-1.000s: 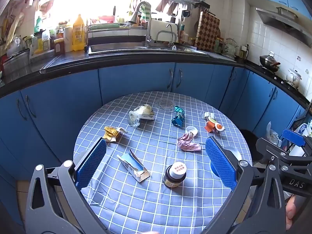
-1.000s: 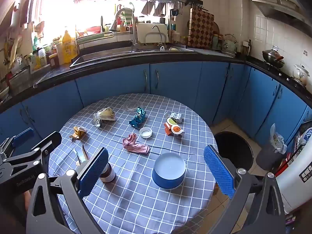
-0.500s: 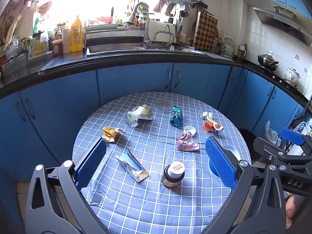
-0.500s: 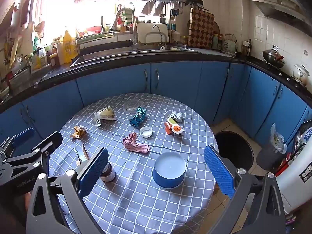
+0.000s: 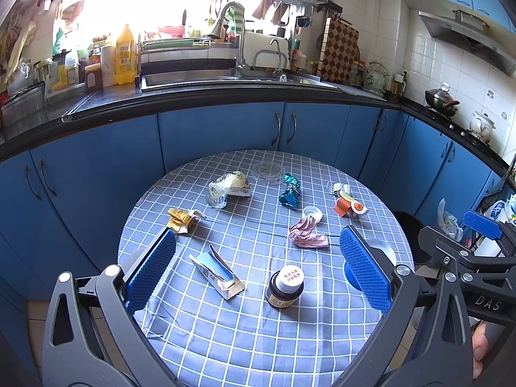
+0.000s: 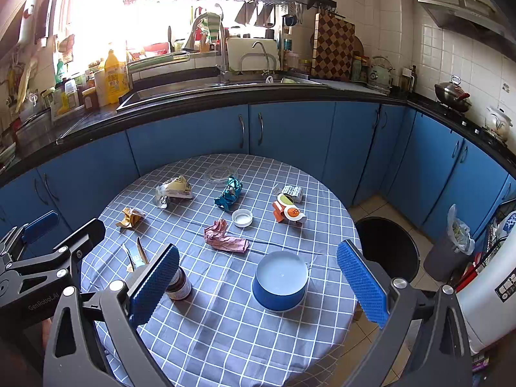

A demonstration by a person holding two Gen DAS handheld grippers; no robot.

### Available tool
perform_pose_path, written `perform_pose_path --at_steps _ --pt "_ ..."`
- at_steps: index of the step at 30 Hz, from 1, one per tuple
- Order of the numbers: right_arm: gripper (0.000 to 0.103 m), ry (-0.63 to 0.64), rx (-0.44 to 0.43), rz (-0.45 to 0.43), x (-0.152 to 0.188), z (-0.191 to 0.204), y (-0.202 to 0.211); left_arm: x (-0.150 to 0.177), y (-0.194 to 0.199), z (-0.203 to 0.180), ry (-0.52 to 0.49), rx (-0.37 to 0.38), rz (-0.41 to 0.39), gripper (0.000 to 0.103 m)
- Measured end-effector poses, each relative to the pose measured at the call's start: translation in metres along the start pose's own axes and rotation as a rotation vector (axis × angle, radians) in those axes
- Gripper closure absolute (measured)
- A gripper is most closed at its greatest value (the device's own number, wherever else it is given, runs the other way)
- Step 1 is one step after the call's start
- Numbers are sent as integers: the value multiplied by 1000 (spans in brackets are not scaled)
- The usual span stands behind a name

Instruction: Collect trash

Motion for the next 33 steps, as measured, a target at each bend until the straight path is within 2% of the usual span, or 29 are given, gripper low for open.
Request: perform_pose_path --at_steps 33 --pt "7 2 2 0 -2 2 2 1 -1 -5 -6 12 8 3"
Point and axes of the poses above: each gripper's, at about its wrist camera, not at the fingertips, and y roughly against the way its jaws point, z to its left, x to its underside, the point moved 6 cm from there along -y, roughly the way its jaws point, and after that the axes turned 11 degrees about -x, right-handed, at the moved point
